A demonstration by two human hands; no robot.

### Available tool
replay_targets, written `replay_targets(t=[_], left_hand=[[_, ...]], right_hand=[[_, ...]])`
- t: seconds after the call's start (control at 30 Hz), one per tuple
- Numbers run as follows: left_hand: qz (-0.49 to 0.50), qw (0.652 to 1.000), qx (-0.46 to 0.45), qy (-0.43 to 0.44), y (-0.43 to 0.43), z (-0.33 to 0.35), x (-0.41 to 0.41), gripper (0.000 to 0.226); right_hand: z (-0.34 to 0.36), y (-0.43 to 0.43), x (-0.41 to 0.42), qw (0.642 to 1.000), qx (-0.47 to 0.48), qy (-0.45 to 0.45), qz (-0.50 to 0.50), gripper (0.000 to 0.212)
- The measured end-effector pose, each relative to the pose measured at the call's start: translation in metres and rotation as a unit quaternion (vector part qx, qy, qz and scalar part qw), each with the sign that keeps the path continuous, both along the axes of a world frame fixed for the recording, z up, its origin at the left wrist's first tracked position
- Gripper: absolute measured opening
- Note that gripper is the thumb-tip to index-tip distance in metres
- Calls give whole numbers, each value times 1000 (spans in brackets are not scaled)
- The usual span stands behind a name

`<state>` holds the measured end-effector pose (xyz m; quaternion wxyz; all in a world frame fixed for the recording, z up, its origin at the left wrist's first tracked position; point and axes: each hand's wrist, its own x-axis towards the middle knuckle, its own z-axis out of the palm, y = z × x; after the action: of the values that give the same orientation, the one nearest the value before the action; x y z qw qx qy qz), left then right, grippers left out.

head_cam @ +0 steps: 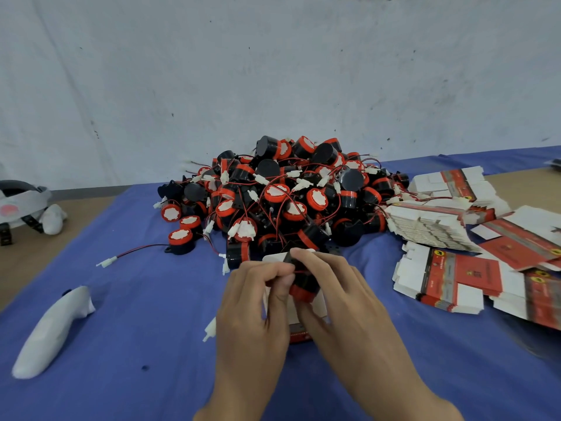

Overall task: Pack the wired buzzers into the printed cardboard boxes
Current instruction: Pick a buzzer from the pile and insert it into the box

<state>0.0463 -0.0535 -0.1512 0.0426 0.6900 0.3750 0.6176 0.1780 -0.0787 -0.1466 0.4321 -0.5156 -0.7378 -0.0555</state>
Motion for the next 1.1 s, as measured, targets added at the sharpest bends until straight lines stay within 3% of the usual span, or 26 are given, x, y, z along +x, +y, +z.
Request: replay_targets(t=[0.47,0.67,0.93,1.1], left_hand=[[3,1000,-23,-20,2,7,-17,17],[-8,995,-62,-75,4,8,-17,19],[-35,990,-111,-77,1,4,-9,30],[-72,973,-167,-141,-1,1,1,15]], right_hand=[[7,-2,-3,973,-70,188,116,47],[9,-3,2,941,-113,250,200,51],[11,-2,-1,892,-107,368,239,48],[15,-1,2,888,-130,366,247,48]])
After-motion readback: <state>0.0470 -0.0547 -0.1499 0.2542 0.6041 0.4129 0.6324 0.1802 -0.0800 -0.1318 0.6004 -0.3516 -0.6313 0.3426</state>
